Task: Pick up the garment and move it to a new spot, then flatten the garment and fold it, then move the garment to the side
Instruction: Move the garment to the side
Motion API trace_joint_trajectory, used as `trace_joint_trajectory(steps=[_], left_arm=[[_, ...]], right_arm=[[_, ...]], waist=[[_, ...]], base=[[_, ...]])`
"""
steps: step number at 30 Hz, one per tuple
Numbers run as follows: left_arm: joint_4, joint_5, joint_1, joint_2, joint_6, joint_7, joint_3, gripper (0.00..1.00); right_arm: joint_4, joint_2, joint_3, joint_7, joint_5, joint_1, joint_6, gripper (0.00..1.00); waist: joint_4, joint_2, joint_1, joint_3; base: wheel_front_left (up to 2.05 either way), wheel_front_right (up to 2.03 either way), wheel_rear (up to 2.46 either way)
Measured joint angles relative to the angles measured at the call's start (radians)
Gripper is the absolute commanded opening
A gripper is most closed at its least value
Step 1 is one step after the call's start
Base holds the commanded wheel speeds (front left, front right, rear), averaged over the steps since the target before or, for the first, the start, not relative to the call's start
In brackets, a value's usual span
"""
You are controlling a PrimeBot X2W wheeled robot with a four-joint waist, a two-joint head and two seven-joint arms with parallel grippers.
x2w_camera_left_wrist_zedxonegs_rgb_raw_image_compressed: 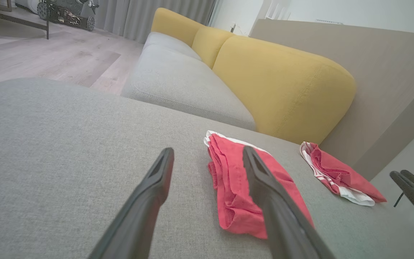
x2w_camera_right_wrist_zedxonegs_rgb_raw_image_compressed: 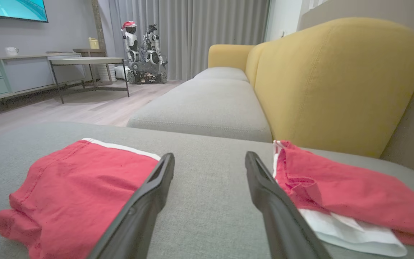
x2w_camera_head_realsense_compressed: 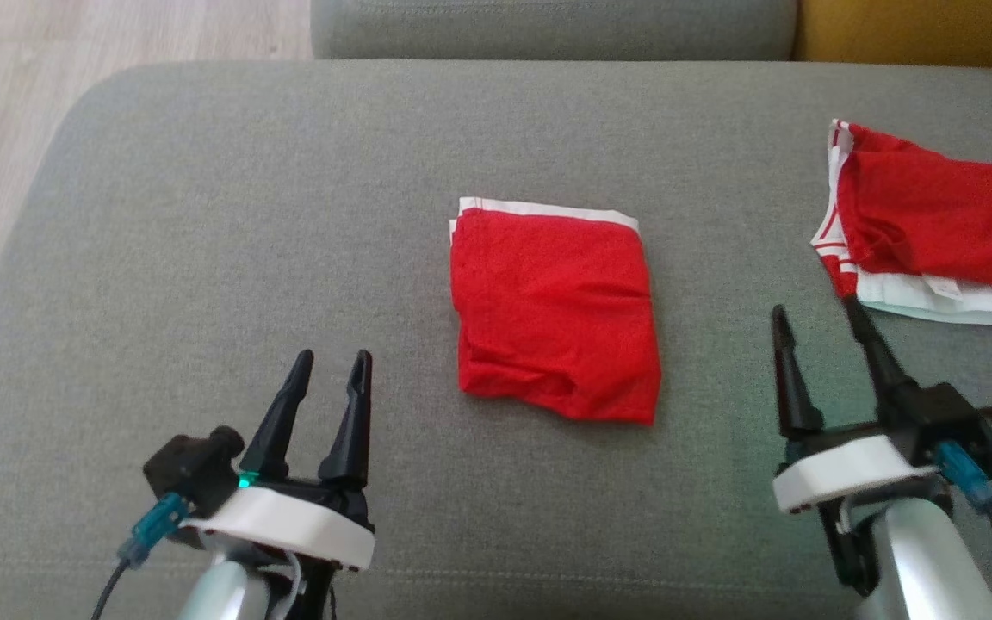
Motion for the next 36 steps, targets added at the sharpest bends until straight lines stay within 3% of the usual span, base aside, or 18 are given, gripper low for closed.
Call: trace_joint_trajectory(steps=[12,24,25,26,30,36], left_arm=[[0.004,0.005,-0.061,0.0,-0.007,0.0,-0.032,1.0],[0.007,0.003,-0.082,0.0,-0.008,0.0,-0.046,1.0],[0.007,0.003,-0.082,0.0,-0.008,0.0,-0.046,1.0],[0.007,0.003,-0.082,0.0,-0.008,0.0,-0.046,1.0],[0.008,0.003,-0.082,0.0,-0.008,0.0,-0.043,1.0],[0.006,0.011,-0.082,0.0,-0.008,0.0,-0.037,1.0]], right_arm=[[0.248,-0.002,0.09,0.13,0.144,-0.247,0.0,1.0],[0.47,-0.003,0.198,0.216,0.339,-0.318,0.0,1.0],[0.48,-0.004,0.204,0.216,0.343,-0.323,0.0,0.45],[0.488,-0.004,0.209,0.214,0.342,-0.33,0.0,0.0],[0.527,-0.006,0.218,0.174,0.297,-0.362,0.0,0.0],[0.534,-0.054,0.247,0.072,0.107,-0.399,0.0,0.0]], waist=[[0.049,0.0,0.0,0.093],[0.12,0.0,0.0,0.123],[0.124,0.0,0.0,0.124],[0.127,0.0,0.0,0.125],[0.126,0.0,0.0,0.122],[0.093,0.0,0.0,0.111]], base=[[0.0,0.0,0.0],[0.0,0.0,0.0],[0.0,0.0,0.0],[0.0,0.0,0.0],[0.0,0.0,0.0],[0.0,0.0,0.0]])
